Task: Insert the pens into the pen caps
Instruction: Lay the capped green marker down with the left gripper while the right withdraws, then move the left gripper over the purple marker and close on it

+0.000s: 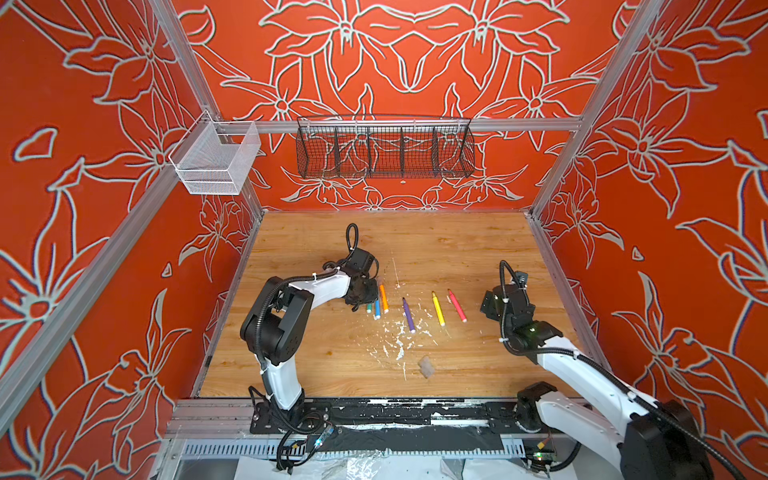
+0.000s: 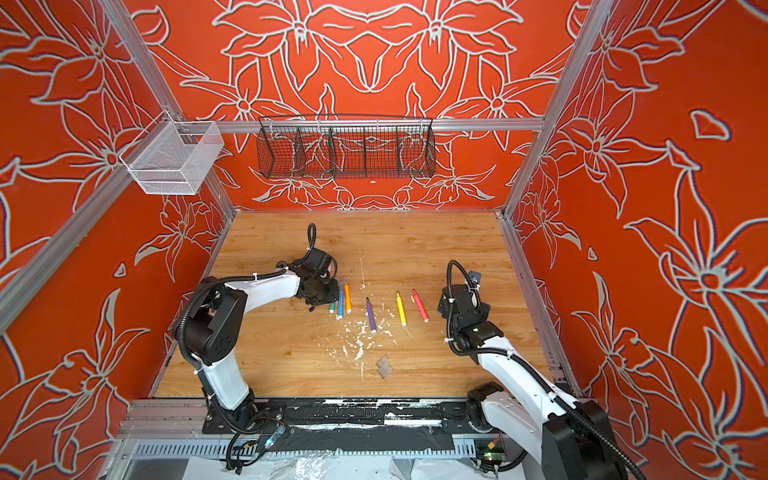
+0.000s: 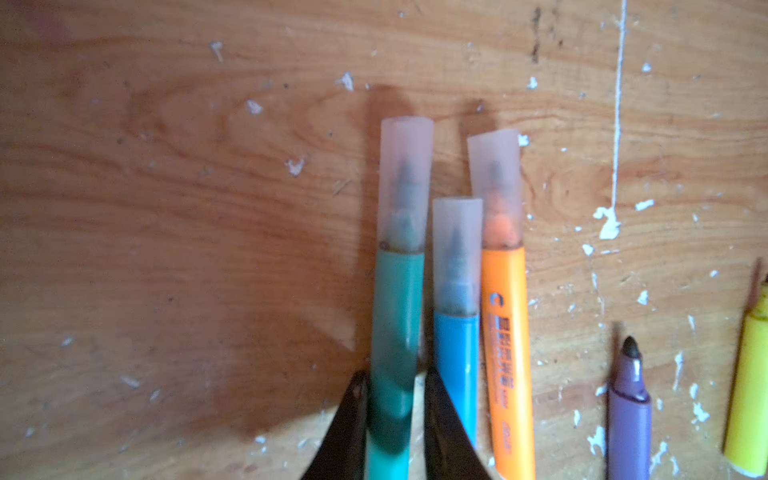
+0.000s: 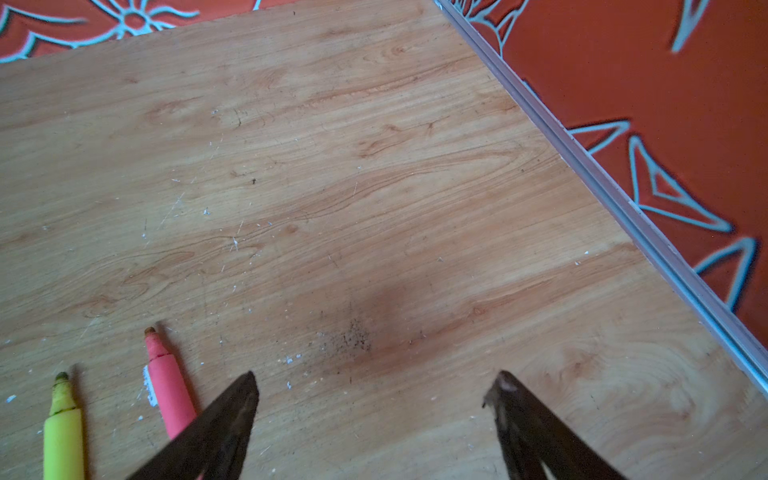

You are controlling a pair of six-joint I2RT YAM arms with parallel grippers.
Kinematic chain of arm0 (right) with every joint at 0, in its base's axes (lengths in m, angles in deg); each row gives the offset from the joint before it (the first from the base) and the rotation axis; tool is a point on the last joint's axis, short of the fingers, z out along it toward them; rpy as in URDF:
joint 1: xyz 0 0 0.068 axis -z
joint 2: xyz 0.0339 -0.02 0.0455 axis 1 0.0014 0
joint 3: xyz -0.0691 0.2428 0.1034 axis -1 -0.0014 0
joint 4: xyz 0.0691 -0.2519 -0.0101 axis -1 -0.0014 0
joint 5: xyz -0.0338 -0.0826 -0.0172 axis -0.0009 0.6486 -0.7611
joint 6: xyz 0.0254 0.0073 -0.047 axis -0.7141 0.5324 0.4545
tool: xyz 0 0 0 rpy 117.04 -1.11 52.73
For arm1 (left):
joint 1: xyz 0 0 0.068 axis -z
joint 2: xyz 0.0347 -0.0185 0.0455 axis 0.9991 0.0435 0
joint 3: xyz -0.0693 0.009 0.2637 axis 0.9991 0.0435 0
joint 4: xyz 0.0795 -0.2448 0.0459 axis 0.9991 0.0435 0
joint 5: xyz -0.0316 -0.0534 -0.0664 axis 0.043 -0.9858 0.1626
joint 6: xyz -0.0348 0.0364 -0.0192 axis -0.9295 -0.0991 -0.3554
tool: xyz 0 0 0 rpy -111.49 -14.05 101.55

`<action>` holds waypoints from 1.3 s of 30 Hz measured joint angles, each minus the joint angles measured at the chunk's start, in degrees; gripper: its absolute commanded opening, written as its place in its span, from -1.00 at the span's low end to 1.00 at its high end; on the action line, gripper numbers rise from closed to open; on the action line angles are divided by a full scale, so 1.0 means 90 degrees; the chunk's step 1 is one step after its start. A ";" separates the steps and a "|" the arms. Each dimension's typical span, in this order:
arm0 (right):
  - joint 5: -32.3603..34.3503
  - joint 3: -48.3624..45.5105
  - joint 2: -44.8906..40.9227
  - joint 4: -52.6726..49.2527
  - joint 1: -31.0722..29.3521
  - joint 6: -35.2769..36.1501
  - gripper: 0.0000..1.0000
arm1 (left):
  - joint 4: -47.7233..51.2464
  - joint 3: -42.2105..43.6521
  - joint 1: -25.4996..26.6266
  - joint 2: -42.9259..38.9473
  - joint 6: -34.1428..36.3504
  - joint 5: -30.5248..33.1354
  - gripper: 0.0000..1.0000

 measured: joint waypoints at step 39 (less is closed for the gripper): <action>0.0000 0.0163 0.0376 0.0002 0.0005 -0.0017 0.69 | -0.0129 -0.1265 0.1933 0.0568 0.0182 0.0325 -0.47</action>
